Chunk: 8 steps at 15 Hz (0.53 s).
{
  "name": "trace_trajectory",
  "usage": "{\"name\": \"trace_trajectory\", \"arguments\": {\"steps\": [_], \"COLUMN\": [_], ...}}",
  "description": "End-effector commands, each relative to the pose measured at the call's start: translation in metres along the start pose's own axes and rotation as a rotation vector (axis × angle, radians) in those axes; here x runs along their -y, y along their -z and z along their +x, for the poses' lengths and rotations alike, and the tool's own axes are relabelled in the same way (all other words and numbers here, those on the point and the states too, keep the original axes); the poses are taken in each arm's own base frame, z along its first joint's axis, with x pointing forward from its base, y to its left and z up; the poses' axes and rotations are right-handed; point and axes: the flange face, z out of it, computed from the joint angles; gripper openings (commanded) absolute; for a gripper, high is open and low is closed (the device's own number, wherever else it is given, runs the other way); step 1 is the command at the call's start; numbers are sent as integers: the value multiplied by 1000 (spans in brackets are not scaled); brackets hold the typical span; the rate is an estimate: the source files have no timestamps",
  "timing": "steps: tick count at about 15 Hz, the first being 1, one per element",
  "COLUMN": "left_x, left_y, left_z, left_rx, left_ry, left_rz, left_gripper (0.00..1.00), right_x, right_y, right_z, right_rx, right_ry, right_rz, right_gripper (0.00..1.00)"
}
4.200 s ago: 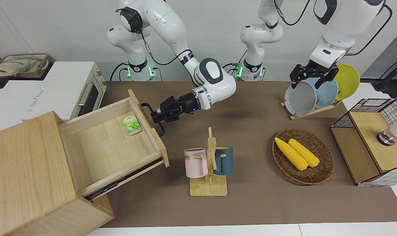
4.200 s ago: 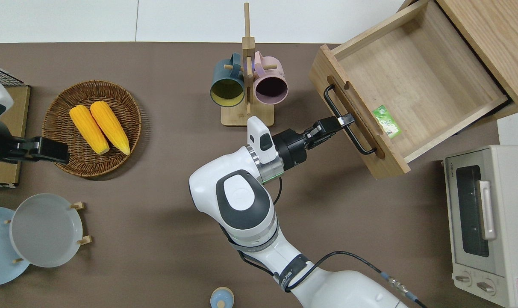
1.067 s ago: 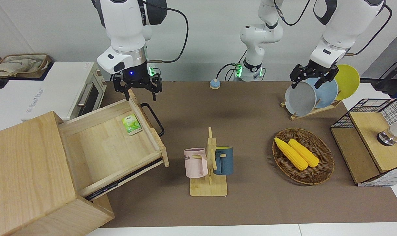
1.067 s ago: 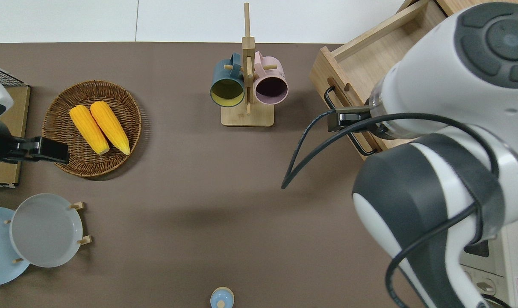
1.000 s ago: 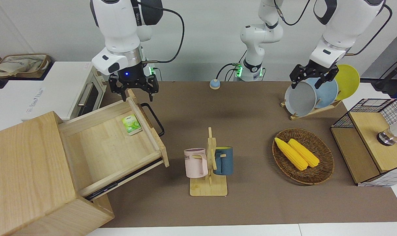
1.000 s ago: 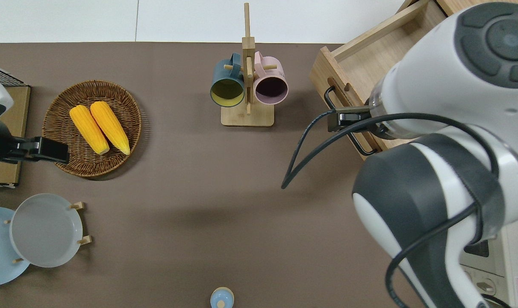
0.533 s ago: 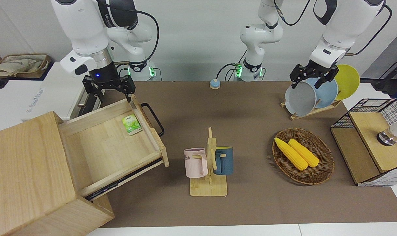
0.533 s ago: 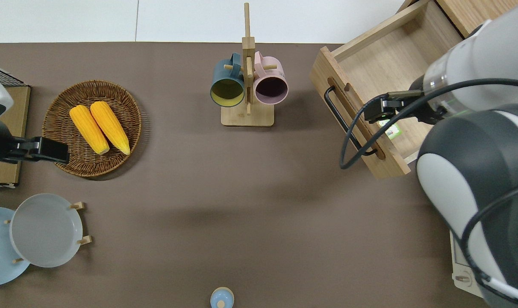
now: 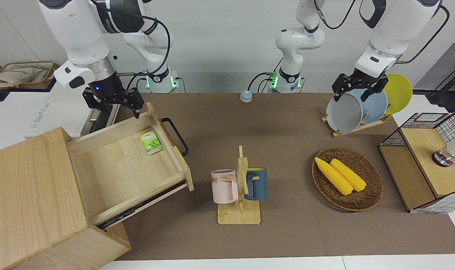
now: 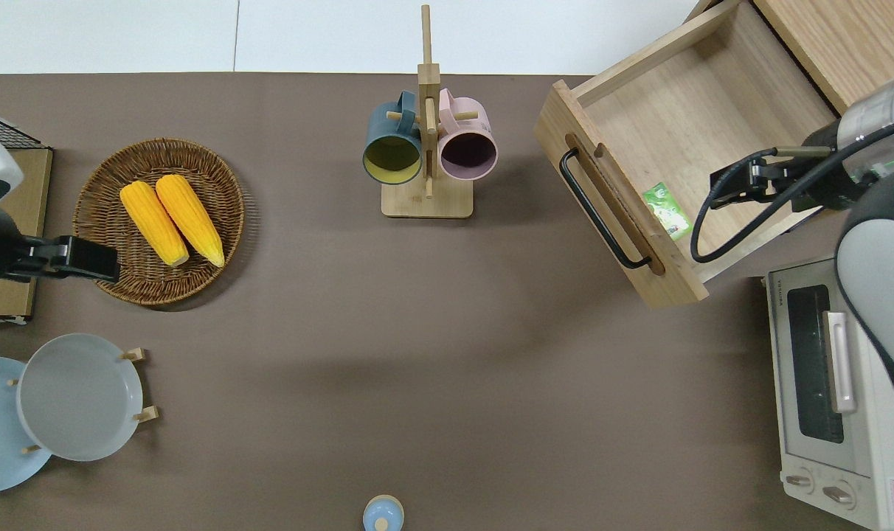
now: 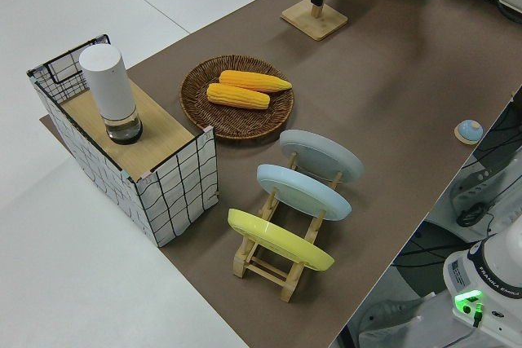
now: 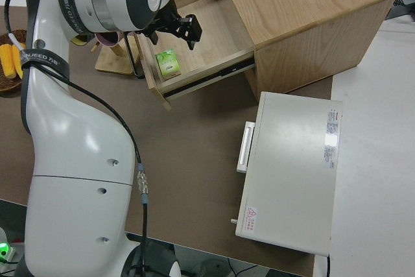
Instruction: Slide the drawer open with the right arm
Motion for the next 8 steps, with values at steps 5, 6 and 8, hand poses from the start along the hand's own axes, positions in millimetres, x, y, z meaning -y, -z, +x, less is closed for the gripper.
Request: {"name": "trace_trajectory", "arguments": {"steps": [5,6,8], "left_x": [1,1,1], "left_y": [3,4,4], "left_z": [1,1,1], "left_rx": [7,5,5], "left_ry": [-11,-11,-11], "left_rz": [16,16,16], "left_gripper": [993,993,993], "right_x": [41,40,40], "right_y": [4,4,4], "right_z": [-19,-18,-18], "right_rx": [-8,-11,-11], "right_ry": [-21,-18,-15], "right_rz": [-33,-42,-42], "right_gripper": [981,981,981]}}
